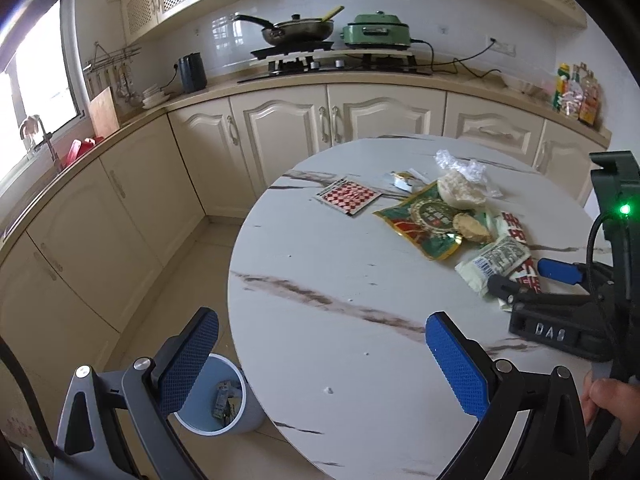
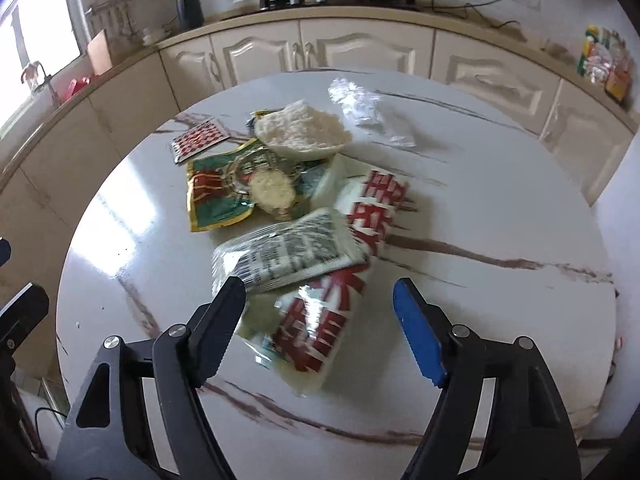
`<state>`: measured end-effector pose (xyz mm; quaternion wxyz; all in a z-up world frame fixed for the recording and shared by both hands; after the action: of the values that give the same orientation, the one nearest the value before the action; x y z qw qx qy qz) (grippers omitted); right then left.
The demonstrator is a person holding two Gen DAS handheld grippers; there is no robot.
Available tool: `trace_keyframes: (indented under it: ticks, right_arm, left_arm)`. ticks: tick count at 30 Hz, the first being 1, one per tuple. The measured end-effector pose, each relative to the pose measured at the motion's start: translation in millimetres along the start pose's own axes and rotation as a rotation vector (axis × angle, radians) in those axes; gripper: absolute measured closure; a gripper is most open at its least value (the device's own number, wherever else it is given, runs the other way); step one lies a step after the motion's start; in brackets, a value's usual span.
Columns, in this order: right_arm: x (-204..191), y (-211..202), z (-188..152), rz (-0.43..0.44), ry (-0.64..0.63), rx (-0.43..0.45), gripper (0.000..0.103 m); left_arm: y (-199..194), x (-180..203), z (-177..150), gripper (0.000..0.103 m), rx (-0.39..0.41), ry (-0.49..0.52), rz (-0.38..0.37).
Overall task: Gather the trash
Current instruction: 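Reach the right tool toward the white-and-red packet on the table, then grasp the white-and-red bag with the right tool while the left tool grasps the white sachet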
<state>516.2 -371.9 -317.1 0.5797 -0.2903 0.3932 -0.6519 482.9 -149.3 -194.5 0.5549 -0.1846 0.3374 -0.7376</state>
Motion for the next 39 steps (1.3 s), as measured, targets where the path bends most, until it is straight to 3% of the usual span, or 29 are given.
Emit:
trace_keyframes:
  ticks: [3, 5, 10, 15, 22, 25, 27, 32, 39]
  right_arm:
    - [-16, 4, -4, 0.005, -0.056, -0.015, 0.023]
    - [-16, 4, -8, -0.025, -0.074, -0.006, 0.034]
    - [1, 0, -12, -0.006, -0.068, 0.010, 0.042]
    - [17, -12, -23, 0.022, -0.066, 0.009, 0.045]
    - [8, -34, -50, 0.132, -0.193, -0.021, 0.046]
    - [1, -37, -57, 0.132, -0.256, -0.017, 0.047]
    - [-2, -38, -59, 0.189, -0.271, -0.018, 0.047]
    - [-16, -36, -61, 0.232, -0.347, -0.012, 0.048]
    - [-35, -34, -70, 0.293, -0.411, -0.002, 0.048]
  left_arm:
    - [5, -7, -2, 0.001, -0.017, -0.013, -0.007]
    - [6, -10, -2, 0.001, -0.022, -0.017, -0.008]
    - [8, -13, -3, 0.001, -0.030, -0.047, -0.036]
    - [13, 13, 0, 0.001, -0.053, -0.005, -0.188]
    - [12, 73, -13, 0.001, -0.078, 0.224, -0.326]
    - [14, 71, -20, 0.001, -0.097, 0.211, -0.370]
    - [15, 66, -22, 0.001, -0.109, 0.201, -0.377]
    - [18, 57, -19, 0.001, -0.121, 0.152, -0.381]
    - [44, 71, -12, 0.004, -0.211, 0.122, -0.390]
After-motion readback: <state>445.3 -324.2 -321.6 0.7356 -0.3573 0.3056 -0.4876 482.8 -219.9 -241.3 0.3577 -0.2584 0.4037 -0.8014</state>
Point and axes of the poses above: each gripper's, at about its wrist camera, not at the fingertips, and y roughly the way its jaws point, x to its right, z to its top, the point moved 4 cm from there along y, roughly the way its jaws point, and after that the axes turned 3 degrees about y, right-handed, at the moved point
